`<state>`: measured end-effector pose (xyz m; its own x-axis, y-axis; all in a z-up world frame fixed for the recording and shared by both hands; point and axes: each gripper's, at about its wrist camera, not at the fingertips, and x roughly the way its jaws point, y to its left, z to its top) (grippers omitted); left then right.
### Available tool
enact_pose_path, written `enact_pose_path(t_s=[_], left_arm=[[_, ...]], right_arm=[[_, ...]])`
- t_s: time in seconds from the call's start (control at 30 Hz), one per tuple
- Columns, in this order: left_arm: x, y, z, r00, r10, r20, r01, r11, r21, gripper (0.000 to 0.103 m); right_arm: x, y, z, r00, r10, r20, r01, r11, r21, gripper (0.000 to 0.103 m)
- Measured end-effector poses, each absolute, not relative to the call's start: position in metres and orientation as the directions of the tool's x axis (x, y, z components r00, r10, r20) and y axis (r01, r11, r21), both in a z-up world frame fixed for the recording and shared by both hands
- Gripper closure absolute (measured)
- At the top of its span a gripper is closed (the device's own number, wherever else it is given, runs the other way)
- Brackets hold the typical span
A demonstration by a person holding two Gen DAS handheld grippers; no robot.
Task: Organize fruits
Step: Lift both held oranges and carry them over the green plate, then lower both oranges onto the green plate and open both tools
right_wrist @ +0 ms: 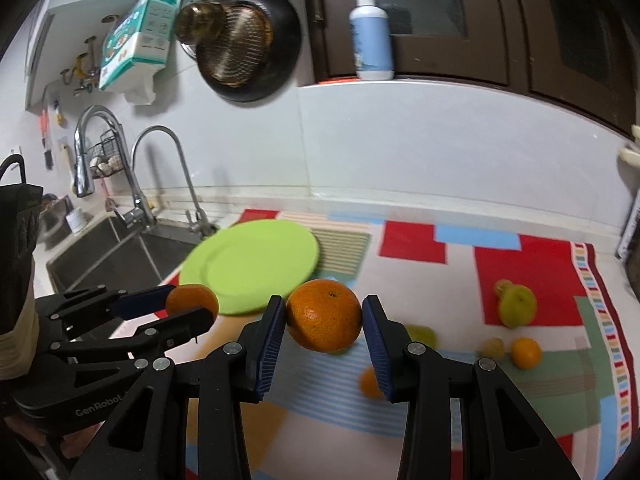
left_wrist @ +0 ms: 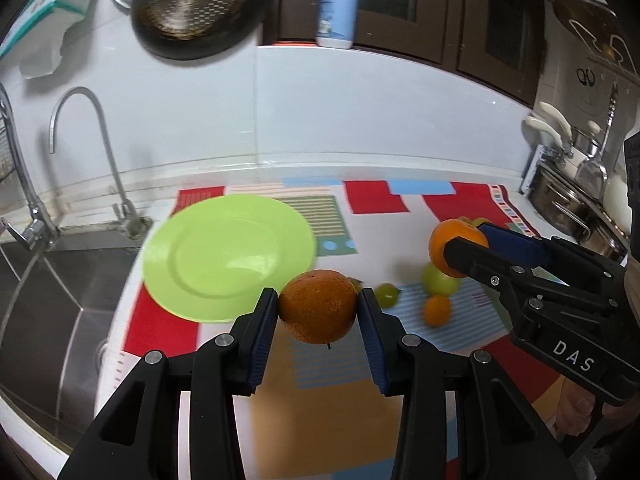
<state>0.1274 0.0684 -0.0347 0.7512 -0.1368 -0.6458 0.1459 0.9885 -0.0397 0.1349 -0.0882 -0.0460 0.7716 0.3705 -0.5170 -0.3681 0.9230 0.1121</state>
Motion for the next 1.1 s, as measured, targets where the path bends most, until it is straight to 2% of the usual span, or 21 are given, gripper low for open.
enact_pose_path(t_s=[0.37,1.1], left_arm=[[0.161,0.129,-0.042,0.75,-0.101,-0.654,0.127,0.992,-0.007,0.063],[0.242,0.172,-0.106,0.658,-0.115,-0.745,0.145,0.989,-0.025,0.062]], right_arm=[[0.17,-0.022,-0.051,0.733,0.42,-0.536,-0.414,0.9,0.139,0.062],[0.259,0.045,-0.116,0.613,0.404,-0.679,-0.431,0.891,0.14,0.062]])
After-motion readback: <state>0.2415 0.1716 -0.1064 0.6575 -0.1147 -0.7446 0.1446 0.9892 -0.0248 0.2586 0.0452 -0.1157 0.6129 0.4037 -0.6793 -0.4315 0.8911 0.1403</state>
